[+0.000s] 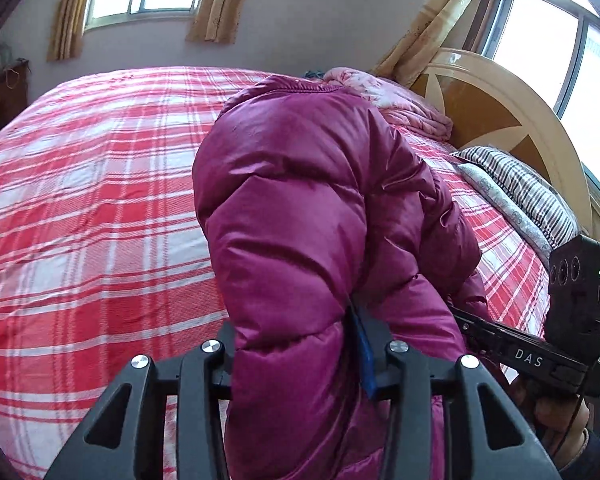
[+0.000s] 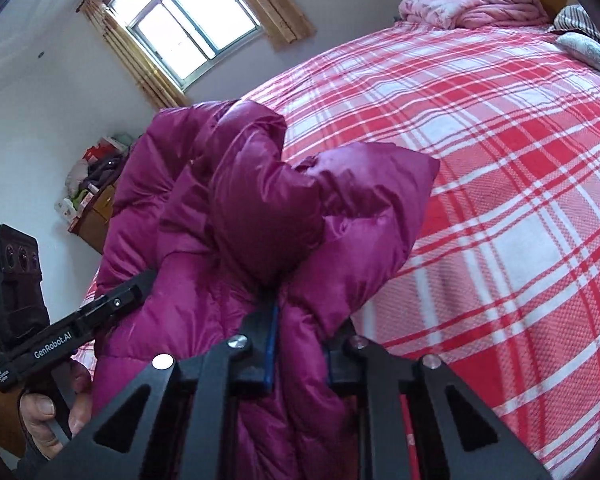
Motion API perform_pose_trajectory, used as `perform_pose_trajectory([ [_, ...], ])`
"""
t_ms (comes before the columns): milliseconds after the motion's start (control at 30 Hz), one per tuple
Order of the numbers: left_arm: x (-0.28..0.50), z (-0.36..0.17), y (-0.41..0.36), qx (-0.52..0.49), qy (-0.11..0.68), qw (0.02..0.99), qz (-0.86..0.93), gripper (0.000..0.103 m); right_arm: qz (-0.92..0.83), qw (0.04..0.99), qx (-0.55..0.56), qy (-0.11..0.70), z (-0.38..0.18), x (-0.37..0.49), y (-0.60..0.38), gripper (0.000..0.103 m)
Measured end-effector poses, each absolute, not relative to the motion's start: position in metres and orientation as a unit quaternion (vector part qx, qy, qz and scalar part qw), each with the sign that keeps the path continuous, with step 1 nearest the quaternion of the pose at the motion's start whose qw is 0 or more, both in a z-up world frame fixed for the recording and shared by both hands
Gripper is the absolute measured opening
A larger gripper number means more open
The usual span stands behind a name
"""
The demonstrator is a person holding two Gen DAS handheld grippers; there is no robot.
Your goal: Fold large clothes
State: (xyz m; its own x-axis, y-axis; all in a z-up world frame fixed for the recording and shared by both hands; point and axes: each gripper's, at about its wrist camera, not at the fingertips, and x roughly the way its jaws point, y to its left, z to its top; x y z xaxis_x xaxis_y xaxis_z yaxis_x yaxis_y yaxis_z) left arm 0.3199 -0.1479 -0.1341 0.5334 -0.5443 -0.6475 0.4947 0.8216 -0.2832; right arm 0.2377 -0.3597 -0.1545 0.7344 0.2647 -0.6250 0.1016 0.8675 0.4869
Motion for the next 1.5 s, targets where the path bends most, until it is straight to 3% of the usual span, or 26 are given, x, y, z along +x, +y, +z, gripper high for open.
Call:
perform_pose_trajectory([
  [467, 0.316, -0.111, 0.024, -0.08, 0.348, 0.921, -0.159, 0.043, 0.184, 0.886, 0.198, 0.378, -0.126, 0.326, -0.181, 0.02],
  [1033, 0.328, -0.172, 0.118, -0.104, 0.383, 0.913, -0.09, 0.043, 0.214, 0.856, 0.181, 0.435, -0.172, 0.39, -0.092, 0.02],
  [1100, 0.332, -0.179, 0.123, -0.119, 0.39, 0.909, -0.088, 0.045, 0.212, 0.855, 0.18, 0.439, -0.17, 0.395, -0.094, 0.02],
  [1333, 0.334, -0.19, 0.127, -0.114, 0.394, 0.909, -0.067, 0.065, 0.203, 0.859, 0.157, 0.443, -0.173, 0.404, -0.079, 0.022],
  [1500, 0.332, -0.19, 0.124, -0.101, 0.39, 0.913, -0.06, 0.068, 0.2, 0.859, 0.159, 0.444, -0.179, 0.4, -0.08, 0.023],
])
